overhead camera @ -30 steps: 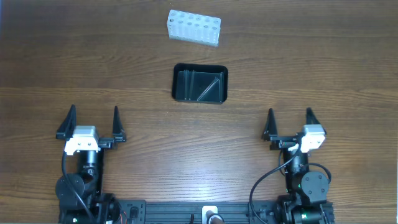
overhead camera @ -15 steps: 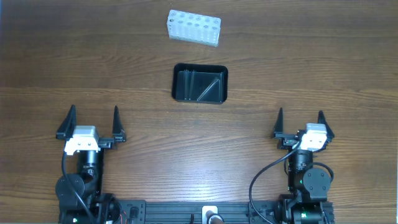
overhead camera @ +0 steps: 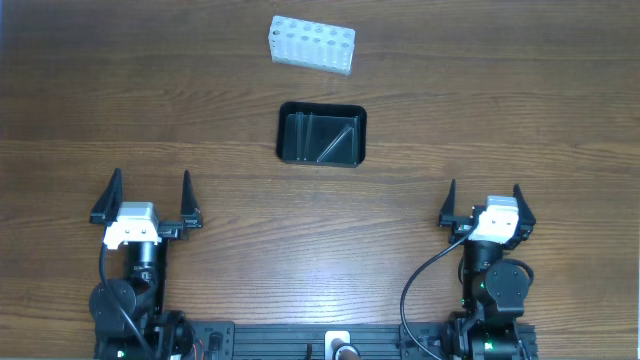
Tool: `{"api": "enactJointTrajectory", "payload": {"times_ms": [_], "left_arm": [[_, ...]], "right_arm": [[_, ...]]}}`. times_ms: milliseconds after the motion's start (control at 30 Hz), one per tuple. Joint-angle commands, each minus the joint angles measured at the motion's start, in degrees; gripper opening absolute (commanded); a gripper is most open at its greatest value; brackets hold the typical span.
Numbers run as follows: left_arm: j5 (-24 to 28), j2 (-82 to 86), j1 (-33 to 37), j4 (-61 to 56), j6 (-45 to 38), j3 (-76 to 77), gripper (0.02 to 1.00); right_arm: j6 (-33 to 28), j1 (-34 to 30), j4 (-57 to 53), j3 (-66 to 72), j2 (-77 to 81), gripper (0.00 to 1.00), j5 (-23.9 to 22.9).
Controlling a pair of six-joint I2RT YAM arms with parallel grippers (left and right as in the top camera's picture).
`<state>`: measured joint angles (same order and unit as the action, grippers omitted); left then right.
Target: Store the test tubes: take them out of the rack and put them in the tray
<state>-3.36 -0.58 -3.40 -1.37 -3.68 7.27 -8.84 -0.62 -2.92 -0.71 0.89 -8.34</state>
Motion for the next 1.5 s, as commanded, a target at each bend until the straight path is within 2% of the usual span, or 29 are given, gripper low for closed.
{"api": "enactJointTrajectory", "payload": {"times_ms": [33,133,300,467,1500], "left_arm": [[0.61,0.42,0.28,-0.24,-0.83,-0.15,1.0],[0.61,0.42,0.28,-0.24,-0.83,-0.15,1.0],[0.61,0.42,0.28,-0.24,-0.83,-0.15,1.0],[0.61,0.42,0.28,-0.24,-0.83,-0.15,1.0],[0.61,0.42,0.28,-0.24,-0.83,-0.15,1.0]], "right_arm": [[2.62,-0.37,-0.35,0.39,-0.61,0.993,-0.98],[2.91,-0.37,-0.55,0.39,-0.5,0.991,-0.94],[9.9,-0.37,-0.55,0.39,-0.5,0.993,-0.59],[6.86,-0.37,-0.57,0.39,-0.48,0.993,-0.74],[6.86,-0.37,-0.55,0.39,-0.48,0.993,-0.72]]}}
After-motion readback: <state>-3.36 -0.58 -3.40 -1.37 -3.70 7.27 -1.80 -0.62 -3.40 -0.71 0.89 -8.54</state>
